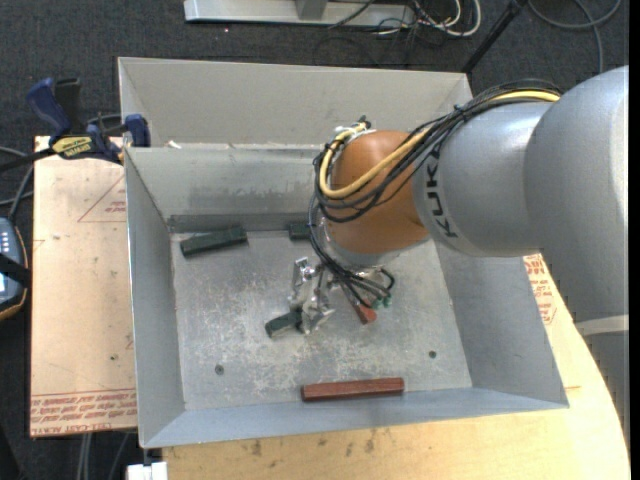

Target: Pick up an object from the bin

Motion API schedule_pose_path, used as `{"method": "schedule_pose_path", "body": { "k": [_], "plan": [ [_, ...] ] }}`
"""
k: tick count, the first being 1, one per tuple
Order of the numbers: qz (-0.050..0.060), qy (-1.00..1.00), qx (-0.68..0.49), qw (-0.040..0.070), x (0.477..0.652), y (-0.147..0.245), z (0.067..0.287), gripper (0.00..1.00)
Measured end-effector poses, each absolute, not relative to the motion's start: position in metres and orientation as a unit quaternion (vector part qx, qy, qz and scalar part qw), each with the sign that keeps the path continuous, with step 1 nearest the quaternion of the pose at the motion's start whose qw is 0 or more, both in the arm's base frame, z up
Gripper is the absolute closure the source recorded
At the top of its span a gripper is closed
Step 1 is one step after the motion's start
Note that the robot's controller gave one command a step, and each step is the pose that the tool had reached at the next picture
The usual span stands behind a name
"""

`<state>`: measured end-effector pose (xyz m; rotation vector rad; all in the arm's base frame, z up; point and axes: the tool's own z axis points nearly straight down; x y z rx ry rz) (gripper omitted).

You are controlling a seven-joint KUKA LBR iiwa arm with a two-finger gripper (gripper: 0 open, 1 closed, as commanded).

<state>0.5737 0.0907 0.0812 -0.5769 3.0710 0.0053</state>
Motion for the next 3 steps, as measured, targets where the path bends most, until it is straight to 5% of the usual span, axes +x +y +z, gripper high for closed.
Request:
{"method": "schedule_pose_path", "body": {
  "k": [1,2,3],
  "plan": [
    [0.002,0.983,-0.185,0.008,0.574,0.091,0.081,1.0],
    [0.0,0.983,-0.184,0.002,0.575,0.088,0.213,1.0],
    [0.0,0.983,-0.184,0.002,0.574,0.088,0.213,1.0]
  ]
}}
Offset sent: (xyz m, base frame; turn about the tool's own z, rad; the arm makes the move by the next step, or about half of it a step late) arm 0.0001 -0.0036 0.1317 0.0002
